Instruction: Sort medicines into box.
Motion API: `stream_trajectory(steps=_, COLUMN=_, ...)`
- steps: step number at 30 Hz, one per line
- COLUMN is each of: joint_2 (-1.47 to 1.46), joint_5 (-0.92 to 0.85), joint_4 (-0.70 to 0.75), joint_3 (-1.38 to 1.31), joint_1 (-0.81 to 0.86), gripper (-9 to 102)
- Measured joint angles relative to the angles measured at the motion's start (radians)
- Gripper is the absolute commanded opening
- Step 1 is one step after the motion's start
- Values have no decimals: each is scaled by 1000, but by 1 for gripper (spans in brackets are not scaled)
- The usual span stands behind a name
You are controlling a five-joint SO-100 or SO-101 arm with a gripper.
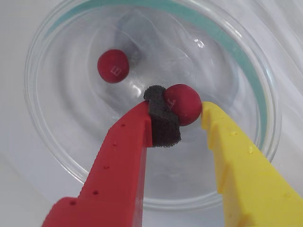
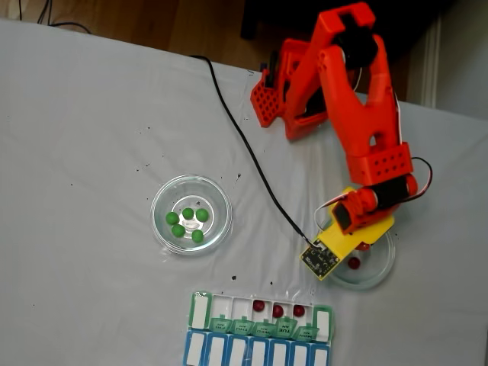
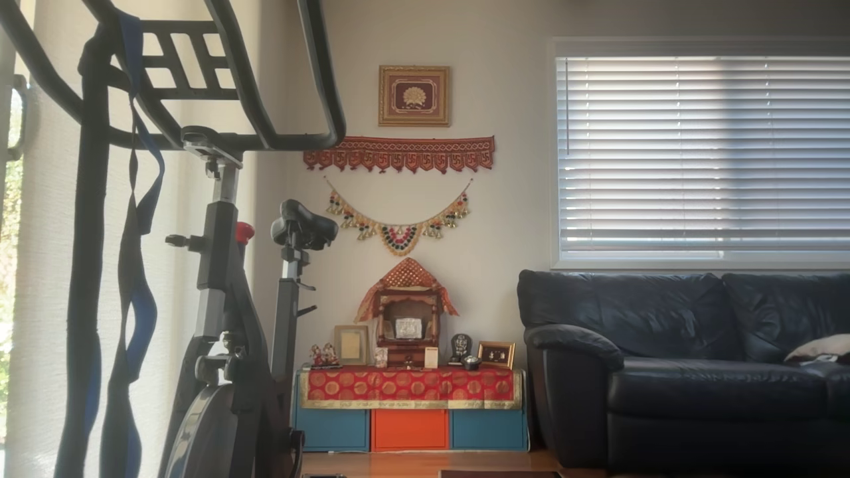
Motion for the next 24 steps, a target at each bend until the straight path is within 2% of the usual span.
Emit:
stream_trajectory(steps=8, joint_2=97, joint_5=138, joint_4=103, joint_3=-104, joint_1=46, gripper=1)
stream_trajectory(steps=17, joint_2=104, joint_5=221, joint_4=81, joint_3=-238, joint_1=172, gripper=1)
stream_trajectory(steps=24, joint_2=78, joint_5=221, joint_4=80, joint_3=-324, joint_1=236, gripper=1)
